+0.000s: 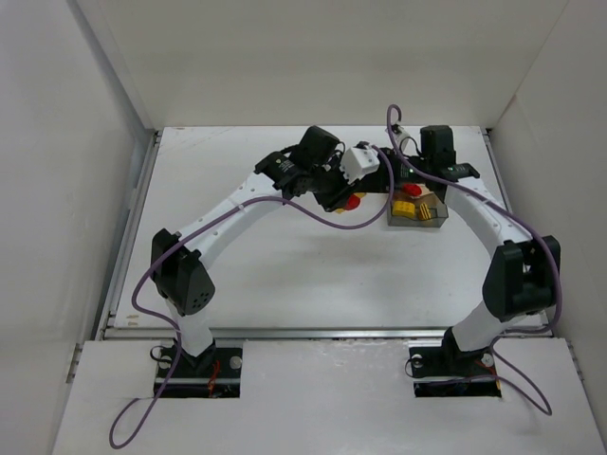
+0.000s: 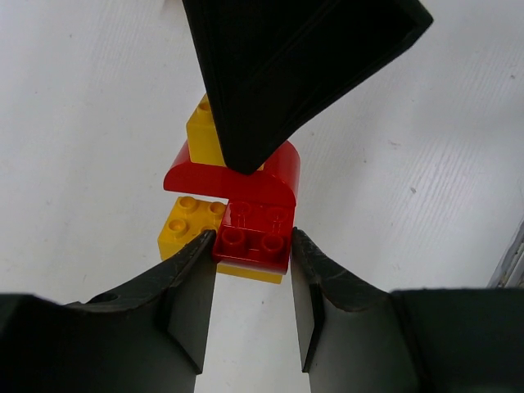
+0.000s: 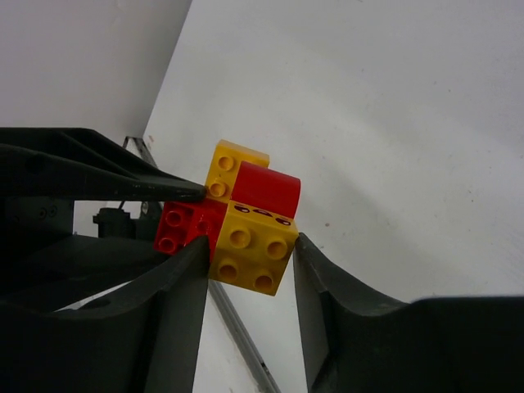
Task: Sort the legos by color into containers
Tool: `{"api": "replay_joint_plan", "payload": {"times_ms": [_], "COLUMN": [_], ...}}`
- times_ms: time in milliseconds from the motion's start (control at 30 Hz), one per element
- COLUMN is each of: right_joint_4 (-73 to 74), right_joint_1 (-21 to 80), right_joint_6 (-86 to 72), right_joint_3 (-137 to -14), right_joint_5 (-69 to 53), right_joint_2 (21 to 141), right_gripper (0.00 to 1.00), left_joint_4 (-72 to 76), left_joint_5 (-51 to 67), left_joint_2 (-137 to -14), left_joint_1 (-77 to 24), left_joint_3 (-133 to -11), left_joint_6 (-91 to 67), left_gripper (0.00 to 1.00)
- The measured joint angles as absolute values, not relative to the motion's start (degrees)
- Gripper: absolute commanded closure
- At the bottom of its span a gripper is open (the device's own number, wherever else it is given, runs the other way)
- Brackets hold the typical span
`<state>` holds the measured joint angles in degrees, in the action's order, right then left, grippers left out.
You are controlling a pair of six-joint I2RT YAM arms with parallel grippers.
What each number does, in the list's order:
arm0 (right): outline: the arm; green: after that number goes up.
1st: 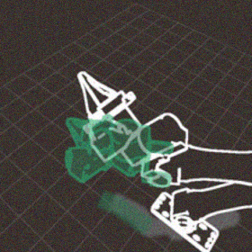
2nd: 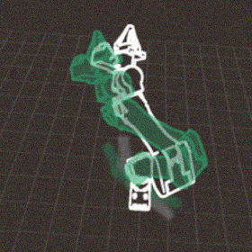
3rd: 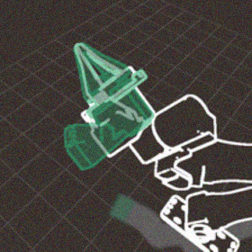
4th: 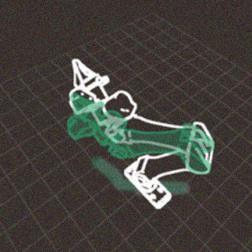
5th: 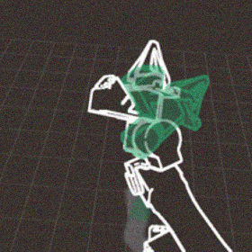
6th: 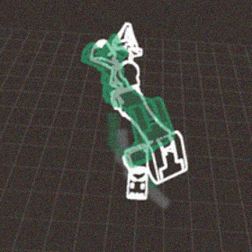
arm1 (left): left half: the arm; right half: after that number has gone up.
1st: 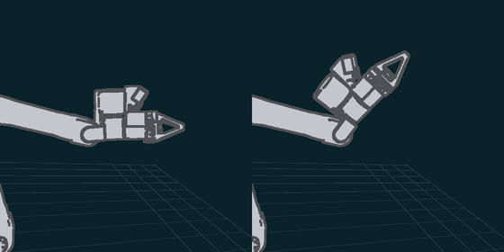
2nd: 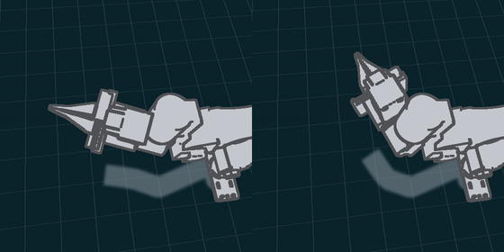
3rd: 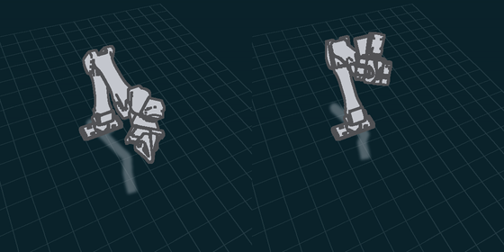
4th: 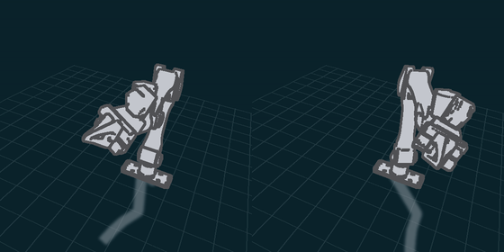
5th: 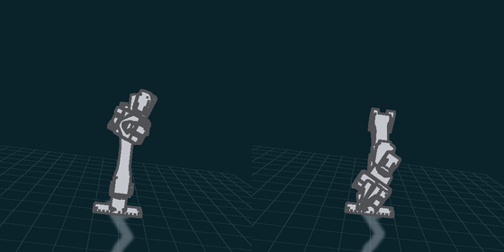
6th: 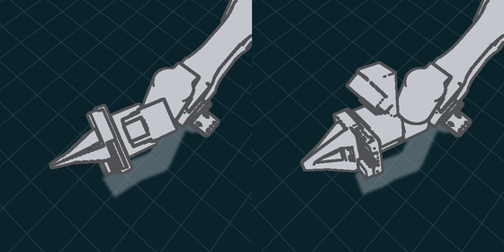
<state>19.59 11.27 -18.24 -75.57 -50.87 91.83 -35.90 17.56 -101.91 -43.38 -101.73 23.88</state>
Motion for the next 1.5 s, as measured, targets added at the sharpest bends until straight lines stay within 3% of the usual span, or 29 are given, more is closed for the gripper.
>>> {"api": "replay_joint_plan", "payload": {"times_ms": [100, 133, 200, 1000, 1367, 1433, 1500], "right_joint_4": [19.16, 19.03, 18.96, 21.10, 26.76, 27.07, 27.07], "right_joint_1": [11.44, 11.44, 11.44, 5.17, 2.44, 2.44, 2.44], "right_joint_6": [-19.40, -19.49, -19.57, -22.31, -19.68, -19.44, -19.29], "right_joint_3": [-76.03, -76.05, -76.05, -76.38, -76.38, -76.40, -76.42], "right_joint_5": [-51.64, -51.94, -52.40, -44.91, -38.59, -38.24, -37.91], "right_joint_2": [93.01, 93.17, 93.38, 90.70, 89.06, 88.71, 88.55], "right_gripper": [0.71, 0.88, 1.00, 1.00, 1.00, 1.00, 1.00], "left_joint_4": [-36.36, -36.42, -36.67, -33.21, -26.98, -26.81, -26.46], "left_joint_5": [17.06, 16.86, 16.71, 14.24, 2.68, 0.69, -0.58], "left_joint_2": [-101.91, -101.91, -101.91, -99.88, -100.86, -102.06, -102.65], "left_joint_1": [-43.38, -43.38, -43.38, -43.35, -43.42, -43.48, -43.64], "left_joint_3": [-101.73, -101.73, -101.73, -91.88, -74.28, -73.93, -73.71], "left_joint_6": [23.64, 23.59, 23.44, 21.87, 25.93, 26.72, 27.22], "left_gripper": [1.00, 1.00, 1.00, 1.00, 1.00, 0.97, 0.77]}}
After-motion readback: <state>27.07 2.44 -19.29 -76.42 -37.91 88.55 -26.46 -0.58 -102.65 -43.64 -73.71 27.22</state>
